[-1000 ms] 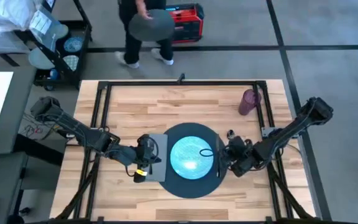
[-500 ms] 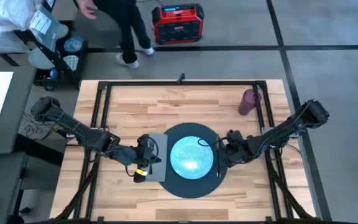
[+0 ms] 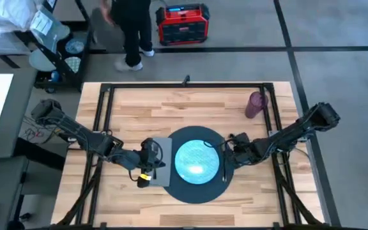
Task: Set table place
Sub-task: Put the black spoon on the tablemat to the right side of the black fork
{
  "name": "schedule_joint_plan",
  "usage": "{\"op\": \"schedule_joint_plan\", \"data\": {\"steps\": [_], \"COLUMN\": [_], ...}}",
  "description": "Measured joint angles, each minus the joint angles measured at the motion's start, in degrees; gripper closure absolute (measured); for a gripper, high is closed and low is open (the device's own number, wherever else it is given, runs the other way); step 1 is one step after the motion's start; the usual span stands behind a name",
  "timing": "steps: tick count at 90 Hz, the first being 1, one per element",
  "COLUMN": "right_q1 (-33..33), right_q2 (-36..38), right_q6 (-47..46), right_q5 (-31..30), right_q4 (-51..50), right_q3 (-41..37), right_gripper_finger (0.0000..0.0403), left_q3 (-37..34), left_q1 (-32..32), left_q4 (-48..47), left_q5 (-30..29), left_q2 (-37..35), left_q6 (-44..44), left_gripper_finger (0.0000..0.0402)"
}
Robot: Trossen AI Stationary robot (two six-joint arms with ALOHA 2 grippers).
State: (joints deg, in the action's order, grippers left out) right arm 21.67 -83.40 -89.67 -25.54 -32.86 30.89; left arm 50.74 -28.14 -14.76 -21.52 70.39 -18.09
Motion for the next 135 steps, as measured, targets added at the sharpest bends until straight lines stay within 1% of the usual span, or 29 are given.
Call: {"op": "schedule_joint_plan", "data": {"steps": [26,43,55,69,85,103,120,135], "right_q1": [2.4,3.4,4.6,6.8,9.2,10.2,11.0,12.3], "right_q2": [2.2,4.9,6.8,7.6,5.0,0.2,-2.2,-2.2], "right_q6": [-2.3,-3.5,-4.1,-7.0,-12.3,-14.5,-16.8,-20.4], "right_q5": [-1.2,-0.7,-2.7,-6.0,-8.2,-9.5,-10.6,-10.6], "right_q4": [0.1,0.9,2.6,5.7,8.1,13.4,10.0,2.1], "right_q3": [-0.3,-0.4,-0.4,-0.4,-0.3,-0.1,2.4,4.8], "right_gripper_finger": [0.0401,0.0402,0.0401,0.0401,0.0402,0.0402,0.0403,0.0403], "left_q3": [0.0,0.0,0.0,0.0,0.0,0.0,0.0,0.0], "left_q1": [0.0,0.0,0.0,0.0,0.0,0.0,0.0,0.0], "left_q4": [0.0,0.0,0.1,0.1,0.1,0.1,0.1,0.1], "left_q5": [0.0,0.0,0.0,0.0,0.0,0.0,0.0,0.0], "left_q2": [0.0,0.0,0.0,0.0,0.0,0.0,0.0,0.0], "left_q6": [-0.2,-0.6,-0.6,-0.6,-0.6,-0.5,-0.7,-1.1], "left_gripper_finger": [0.0402,0.0401,0.0401,0.0401,0.0402,0.0401,0.0401,0.0402]}}
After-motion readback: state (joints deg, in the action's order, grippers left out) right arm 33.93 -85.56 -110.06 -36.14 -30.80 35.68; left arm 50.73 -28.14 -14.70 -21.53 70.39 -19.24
